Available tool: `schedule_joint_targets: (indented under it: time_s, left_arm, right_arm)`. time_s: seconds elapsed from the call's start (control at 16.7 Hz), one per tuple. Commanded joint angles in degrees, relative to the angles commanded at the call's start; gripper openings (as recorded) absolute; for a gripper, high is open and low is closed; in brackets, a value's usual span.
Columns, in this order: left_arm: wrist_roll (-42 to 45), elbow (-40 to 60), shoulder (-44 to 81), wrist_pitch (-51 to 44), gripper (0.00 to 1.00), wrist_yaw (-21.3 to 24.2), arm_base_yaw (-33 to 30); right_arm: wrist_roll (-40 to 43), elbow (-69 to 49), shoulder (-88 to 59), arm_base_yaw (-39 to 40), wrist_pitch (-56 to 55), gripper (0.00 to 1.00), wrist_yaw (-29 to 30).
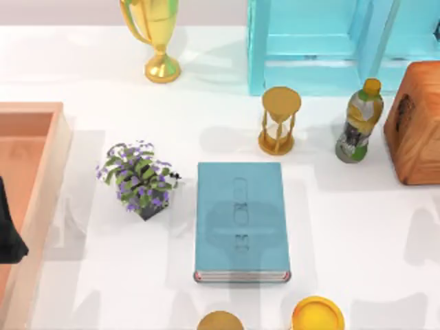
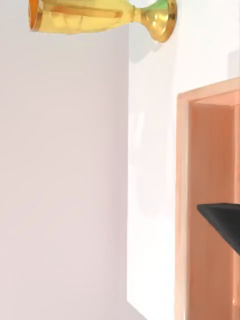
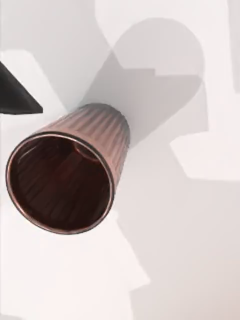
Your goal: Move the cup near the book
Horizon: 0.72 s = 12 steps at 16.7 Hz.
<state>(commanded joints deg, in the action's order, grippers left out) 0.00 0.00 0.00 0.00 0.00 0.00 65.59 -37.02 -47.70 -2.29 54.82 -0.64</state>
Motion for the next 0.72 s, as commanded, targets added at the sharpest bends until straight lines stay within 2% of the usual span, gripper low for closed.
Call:
schedule_joint_targets:
  time_s: [0.36,0.54,0.72]
  left_arm:
    - [0.00,0.00,0.00,0.00,1.00,0.00,0.00]
    - [0.00,0.00,0.00,0.00,1.00,0.00,0.00]
    - [0.00,0.00,0.00,0.00,1.00,0.00,0.00]
  right_arm:
    - [22.27,-13.58,-15.79,-1.13,18.18,1.00,0.34]
    - [27.39,-17.04,-19.11,-1.42,22.11,1.00,0.58]
    - [27.94,-17.43,-19.46,-1.45,22.50,1.00,0.61]
